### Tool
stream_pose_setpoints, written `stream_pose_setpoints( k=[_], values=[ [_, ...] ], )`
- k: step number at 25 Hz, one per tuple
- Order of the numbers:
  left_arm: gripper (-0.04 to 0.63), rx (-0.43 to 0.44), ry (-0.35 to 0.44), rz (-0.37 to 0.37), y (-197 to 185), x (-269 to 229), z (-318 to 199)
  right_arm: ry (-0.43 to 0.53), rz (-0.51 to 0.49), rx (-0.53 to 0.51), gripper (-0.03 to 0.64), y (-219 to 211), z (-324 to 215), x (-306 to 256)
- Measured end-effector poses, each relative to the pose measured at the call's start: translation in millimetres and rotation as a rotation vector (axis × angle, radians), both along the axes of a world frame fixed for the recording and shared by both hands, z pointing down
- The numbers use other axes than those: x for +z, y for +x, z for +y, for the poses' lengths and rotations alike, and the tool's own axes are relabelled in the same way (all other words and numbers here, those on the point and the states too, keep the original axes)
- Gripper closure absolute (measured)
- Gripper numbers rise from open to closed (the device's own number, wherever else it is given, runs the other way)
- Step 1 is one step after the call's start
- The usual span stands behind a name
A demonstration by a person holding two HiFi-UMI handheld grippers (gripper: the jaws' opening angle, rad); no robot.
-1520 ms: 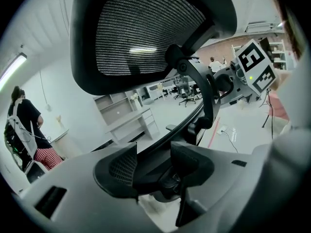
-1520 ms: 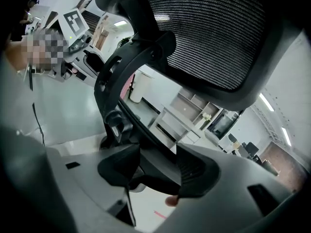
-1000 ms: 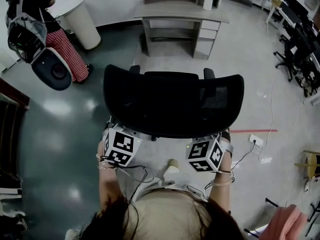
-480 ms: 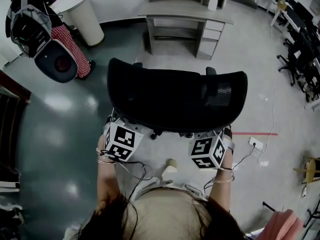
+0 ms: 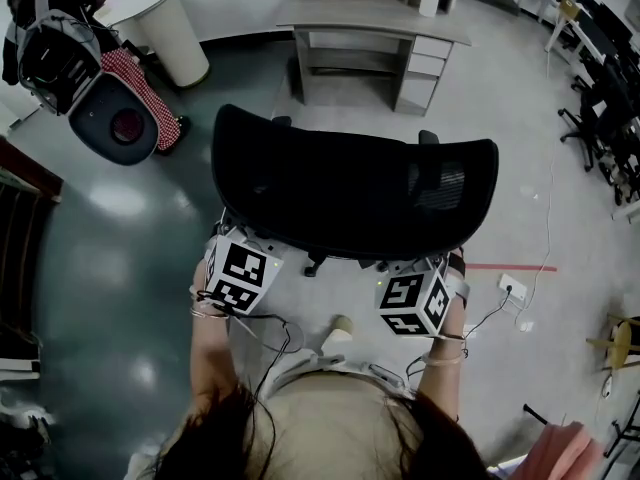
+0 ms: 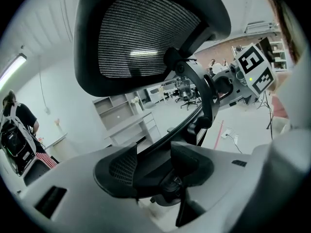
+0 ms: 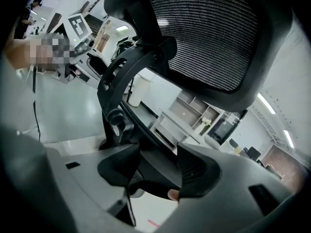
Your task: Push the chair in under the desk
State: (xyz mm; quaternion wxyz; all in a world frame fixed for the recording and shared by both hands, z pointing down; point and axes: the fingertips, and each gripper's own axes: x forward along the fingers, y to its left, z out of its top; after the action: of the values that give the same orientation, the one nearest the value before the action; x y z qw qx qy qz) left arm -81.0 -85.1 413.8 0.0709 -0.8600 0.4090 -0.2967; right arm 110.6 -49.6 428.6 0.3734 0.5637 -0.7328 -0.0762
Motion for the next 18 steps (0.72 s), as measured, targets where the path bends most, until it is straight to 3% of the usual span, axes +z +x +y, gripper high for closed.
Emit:
stream_pose_setpoints(
  k=[9, 14, 18],
  values=[
    [0.394, -0.013, 0.034, 0.002, 29.0, -12.5, -64.3, -0.003, 0.005, 0.001, 0.385, 29.0, -65.6, -10.7],
    [0.394, -0.046, 0.093, -0.048, 24.4, 4.5, -21.8, 0.04, 0.007, -0.031, 0.383, 28.2, -27.3, 1.4],
    [0.394, -0.03, 0.09, -0.05, 26.8, 5.4, -27.3, 0.038, 0.007, -0.037, 0.384, 29.9, -32.2, 1.9]
  ],
)
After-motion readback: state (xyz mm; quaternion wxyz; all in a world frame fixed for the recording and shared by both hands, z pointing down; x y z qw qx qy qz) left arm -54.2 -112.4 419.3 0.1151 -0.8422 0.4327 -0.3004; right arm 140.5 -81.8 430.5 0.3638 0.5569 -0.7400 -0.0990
